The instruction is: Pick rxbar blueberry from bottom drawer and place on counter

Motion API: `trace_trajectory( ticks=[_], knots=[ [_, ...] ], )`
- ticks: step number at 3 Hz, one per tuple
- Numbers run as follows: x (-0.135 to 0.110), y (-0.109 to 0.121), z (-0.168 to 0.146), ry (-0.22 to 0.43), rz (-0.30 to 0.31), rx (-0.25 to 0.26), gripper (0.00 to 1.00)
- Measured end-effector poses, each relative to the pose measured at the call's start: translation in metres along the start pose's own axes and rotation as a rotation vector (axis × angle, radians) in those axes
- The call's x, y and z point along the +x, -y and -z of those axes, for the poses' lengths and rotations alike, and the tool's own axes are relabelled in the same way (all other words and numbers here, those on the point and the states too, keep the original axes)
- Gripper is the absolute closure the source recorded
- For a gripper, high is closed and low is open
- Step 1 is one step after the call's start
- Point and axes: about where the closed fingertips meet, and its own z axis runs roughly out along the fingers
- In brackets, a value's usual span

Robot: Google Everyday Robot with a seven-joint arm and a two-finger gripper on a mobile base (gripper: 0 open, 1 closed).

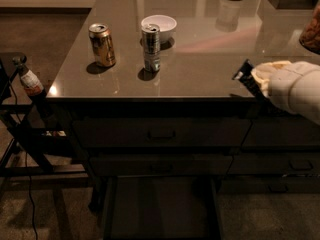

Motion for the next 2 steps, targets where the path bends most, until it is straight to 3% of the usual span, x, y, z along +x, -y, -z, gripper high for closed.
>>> trace_trajectory(
  ticks=[2],
  knots=[
    [-0.034,-0.022,-0.047,0.01,0.063,-0.098,1.0]
  ],
)
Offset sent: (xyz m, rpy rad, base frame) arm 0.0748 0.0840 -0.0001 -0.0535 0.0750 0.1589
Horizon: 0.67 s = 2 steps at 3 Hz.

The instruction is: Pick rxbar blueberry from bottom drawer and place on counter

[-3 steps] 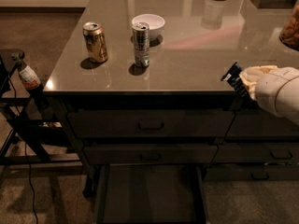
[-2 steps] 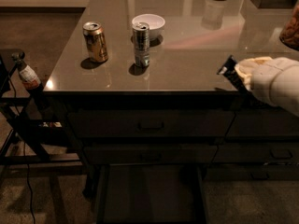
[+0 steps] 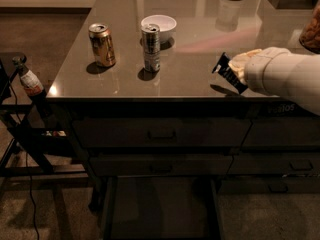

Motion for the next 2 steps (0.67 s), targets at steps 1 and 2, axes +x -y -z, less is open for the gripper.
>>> trace_trajectory(
  ticks=[1,2],
  knots=[
    [-0.022,-0.014,-0.025,0.012,0.035,-0.051,1.0],
    [-0.044,-0.024,-0.047,0.023,0.068,-0.091,1.0]
  ],
)
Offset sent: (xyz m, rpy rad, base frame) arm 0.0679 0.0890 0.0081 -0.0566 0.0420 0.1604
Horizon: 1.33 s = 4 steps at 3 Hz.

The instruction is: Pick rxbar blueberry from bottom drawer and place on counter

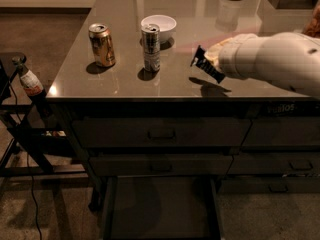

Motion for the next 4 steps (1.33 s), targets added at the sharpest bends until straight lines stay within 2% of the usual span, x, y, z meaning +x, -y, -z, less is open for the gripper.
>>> trace_trajectory(
  ticks=[1,3,4],
  knots=[
    [-0.004,-0.004,-0.022,-0.002,0.025,-0.031,1.0],
    [0.0,-0.013,-0.058,-0.005,0.034,-0.078,1.0],
    [0.0,-0.013,-0.058,-0.005,0.034,-0.079,0.81]
  ],
)
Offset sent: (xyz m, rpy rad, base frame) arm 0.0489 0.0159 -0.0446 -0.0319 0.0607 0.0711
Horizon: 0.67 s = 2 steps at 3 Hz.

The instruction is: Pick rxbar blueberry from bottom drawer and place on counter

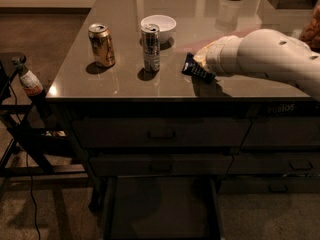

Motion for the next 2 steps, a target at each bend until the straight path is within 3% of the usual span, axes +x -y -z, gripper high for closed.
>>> trace_trajectory(
  ticks=[2],
  knots=[
    [0.0,0.0,0.0,0.0,0.0,0.0,0.34]
  ],
)
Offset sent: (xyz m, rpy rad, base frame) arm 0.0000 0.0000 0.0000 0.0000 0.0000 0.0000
